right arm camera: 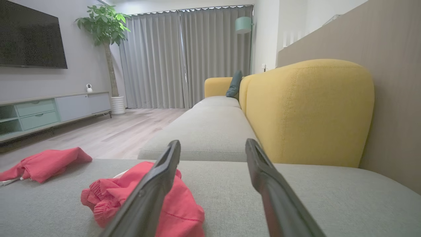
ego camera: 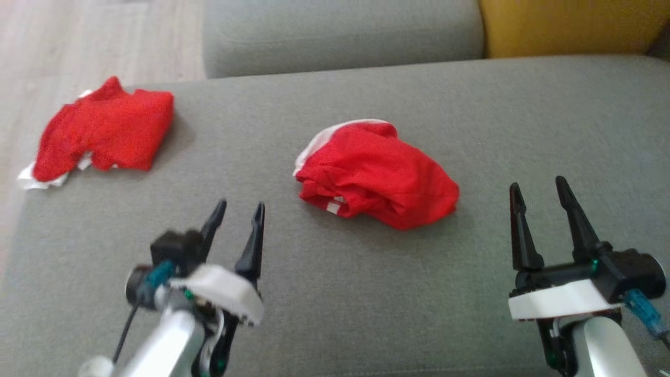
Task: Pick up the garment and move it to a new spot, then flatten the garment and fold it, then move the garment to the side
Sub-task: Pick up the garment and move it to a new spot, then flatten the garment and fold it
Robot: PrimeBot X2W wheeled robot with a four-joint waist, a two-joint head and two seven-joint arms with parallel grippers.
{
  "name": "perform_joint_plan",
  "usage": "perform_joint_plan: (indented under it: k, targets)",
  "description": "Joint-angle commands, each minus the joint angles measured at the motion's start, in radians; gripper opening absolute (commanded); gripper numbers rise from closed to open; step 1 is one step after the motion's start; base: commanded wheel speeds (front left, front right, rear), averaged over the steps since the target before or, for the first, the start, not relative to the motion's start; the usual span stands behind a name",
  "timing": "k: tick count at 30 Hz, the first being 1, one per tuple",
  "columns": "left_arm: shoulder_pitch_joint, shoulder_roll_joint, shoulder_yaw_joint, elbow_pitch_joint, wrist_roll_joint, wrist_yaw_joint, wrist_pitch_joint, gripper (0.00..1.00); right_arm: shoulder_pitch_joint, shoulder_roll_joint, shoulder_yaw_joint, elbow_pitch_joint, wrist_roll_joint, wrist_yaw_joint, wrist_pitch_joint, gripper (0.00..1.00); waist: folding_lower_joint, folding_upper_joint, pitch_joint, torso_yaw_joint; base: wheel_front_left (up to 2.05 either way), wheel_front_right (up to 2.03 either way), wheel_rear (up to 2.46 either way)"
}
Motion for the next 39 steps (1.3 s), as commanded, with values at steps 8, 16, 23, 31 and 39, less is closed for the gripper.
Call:
perform_joint_plan:
  k: [8,16,23,31,39]
  targets:
    - [0.136,-0.035,0.183,-0.156,0.088,0.049,-0.012,1.00,0.000,-0.004,0.002,0.005,0.033,0.008,-0.009,1.00,0.0001,0.0000,-0.021,0.037,0.00,0.00,0.00]
    - [0.205,-0.077,0.245,-0.178,0.158,0.012,-0.012,1.00,0.010,-0.004,0.003,0.058,0.043,0.008,-0.009,1.00,0.0001,0.0000,-0.021,0.049,0.00,0.00,0.00]
    - [0.212,-0.107,0.280,-0.165,0.195,-0.020,-0.012,1.00,-0.004,-0.004,0.003,0.117,0.045,0.008,-0.009,1.00,0.0001,0.0000,-0.021,0.052,0.00,0.00,0.00]
    - [0.218,-0.129,0.317,-0.156,0.226,-0.040,-0.012,1.00,-0.013,-0.004,0.008,0.125,0.047,0.008,-0.009,1.00,0.0001,0.0000,-0.020,0.045,0.00,0.00,0.00]
    - [0.220,-0.143,0.336,-0.139,0.245,-0.052,-0.012,1.00,-0.013,-0.004,0.006,0.122,0.045,0.008,-0.009,1.00,0.0001,0.0000,-0.020,0.040,0.00,0.00,0.00]
